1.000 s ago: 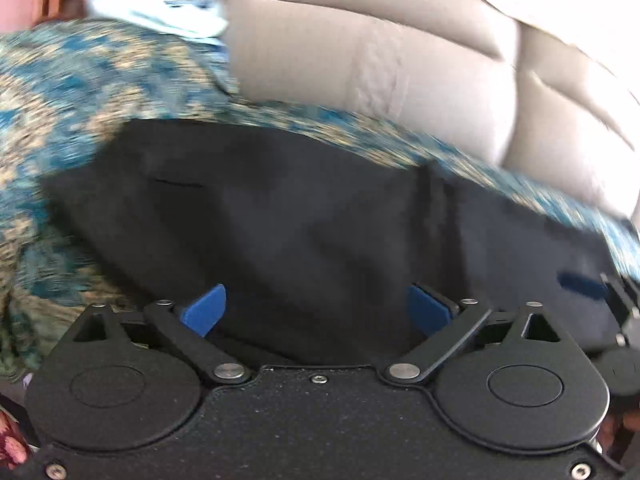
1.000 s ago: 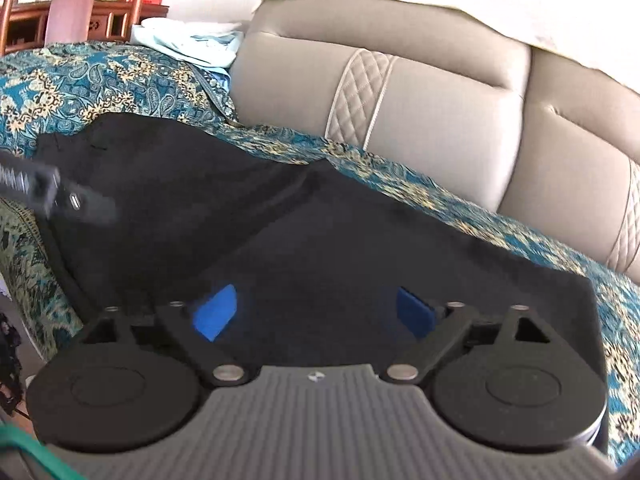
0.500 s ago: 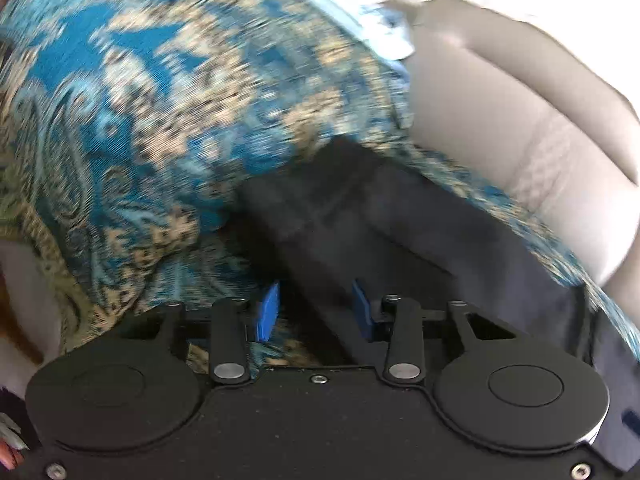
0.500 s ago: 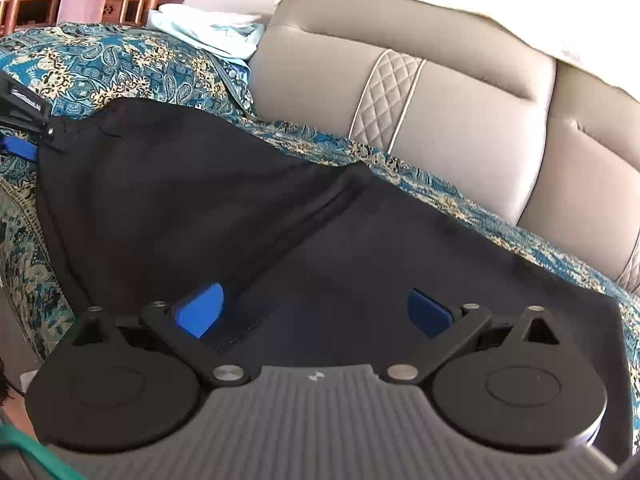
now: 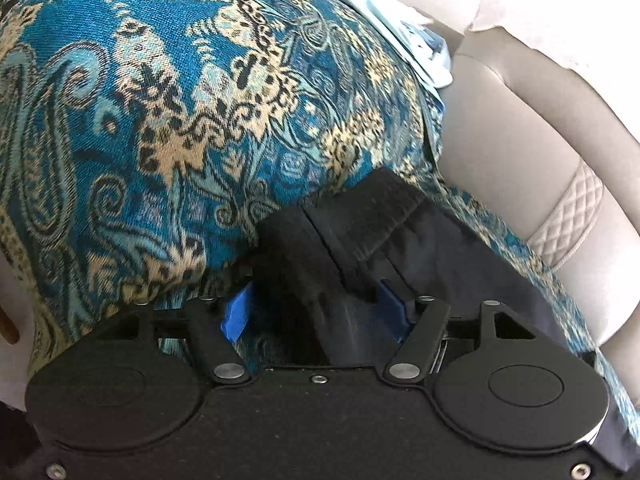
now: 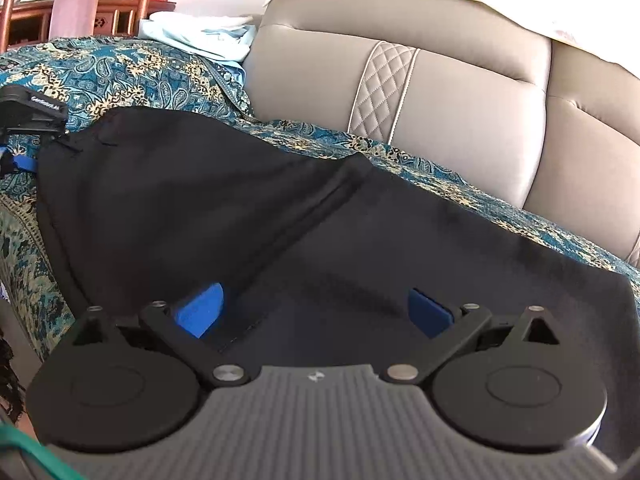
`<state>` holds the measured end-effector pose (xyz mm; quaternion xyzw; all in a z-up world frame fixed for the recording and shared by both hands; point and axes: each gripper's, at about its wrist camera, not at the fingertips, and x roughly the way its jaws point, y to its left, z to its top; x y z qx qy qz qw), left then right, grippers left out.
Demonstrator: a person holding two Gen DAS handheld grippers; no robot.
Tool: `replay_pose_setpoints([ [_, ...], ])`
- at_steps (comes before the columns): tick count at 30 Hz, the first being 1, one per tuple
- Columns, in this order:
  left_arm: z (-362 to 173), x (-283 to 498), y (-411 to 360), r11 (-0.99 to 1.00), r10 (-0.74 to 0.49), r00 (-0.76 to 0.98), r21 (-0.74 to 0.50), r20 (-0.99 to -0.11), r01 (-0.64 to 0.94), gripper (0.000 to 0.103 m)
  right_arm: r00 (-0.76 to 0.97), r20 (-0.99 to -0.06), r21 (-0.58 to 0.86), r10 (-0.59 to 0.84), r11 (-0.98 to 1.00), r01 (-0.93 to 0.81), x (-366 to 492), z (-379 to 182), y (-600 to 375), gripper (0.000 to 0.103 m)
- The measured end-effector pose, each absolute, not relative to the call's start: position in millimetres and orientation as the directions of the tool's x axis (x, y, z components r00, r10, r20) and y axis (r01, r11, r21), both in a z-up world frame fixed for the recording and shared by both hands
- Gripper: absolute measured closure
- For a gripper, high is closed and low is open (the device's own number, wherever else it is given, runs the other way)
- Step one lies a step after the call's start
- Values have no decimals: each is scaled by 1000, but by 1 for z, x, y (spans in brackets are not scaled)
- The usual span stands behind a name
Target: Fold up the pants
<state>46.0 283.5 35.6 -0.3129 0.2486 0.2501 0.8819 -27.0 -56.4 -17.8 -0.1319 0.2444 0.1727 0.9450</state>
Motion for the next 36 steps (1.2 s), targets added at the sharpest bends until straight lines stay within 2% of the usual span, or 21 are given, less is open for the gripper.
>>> replay_pose_setpoints([
  [6,32,59,292,675,306,758,-431,-576,-599,40,803,-528,-131,277,907,-399,-23,-17,-60,0],
  [7,32,60,291,670,317,752,-424,-578,-609,46,800,-532,-128,279,907,-401,-23,-17,-61,0],
  [8,33,59,289,662,335,742,-415,-581,-624,62,797,-535,-127,281,906,-404,-22,-16,-61,0],
  [9,35,58,288,653,354,729,-404,-586,-641,72,793,-538,-125,284,904,-409,-21,-16,-61,0],
  [11,43,56,283,656,359,732,-401,-580,-640,83,781,-551,-113,295,901,-420,-19,-14,-61,0],
  [12,49,54,280,661,370,731,-389,-574,-641,84,769,-562,-102,305,897,-430,-18,-12,-62,0],
  [16,82,58,251,744,389,773,-323,-502,-585,86,706,-616,-49,349,878,-477,-10,-4,-68,0],
  [21,131,74,197,855,295,863,-291,-410,-430,86,688,-614,92,388,900,-426,0,17,-97,0],
  [25,160,91,136,931,158,924,-259,-347,-256,86,741,-579,213,340,941,-265,11,35,-147,0],
  [29,171,107,57,980,-15,950,-194,-311,-49,86,770,-560,415,306,908,-59,19,41,-217,0],
  [32,161,116,-8,984,-155,931,-135,-332,115,85,772,-542,565,333,824,41,17,32,-266,0],
  [36,121,131,-74,955,-295,832,-140,-470,260,82,771,-544,639,329,758,128,9,19,-297,0],
])
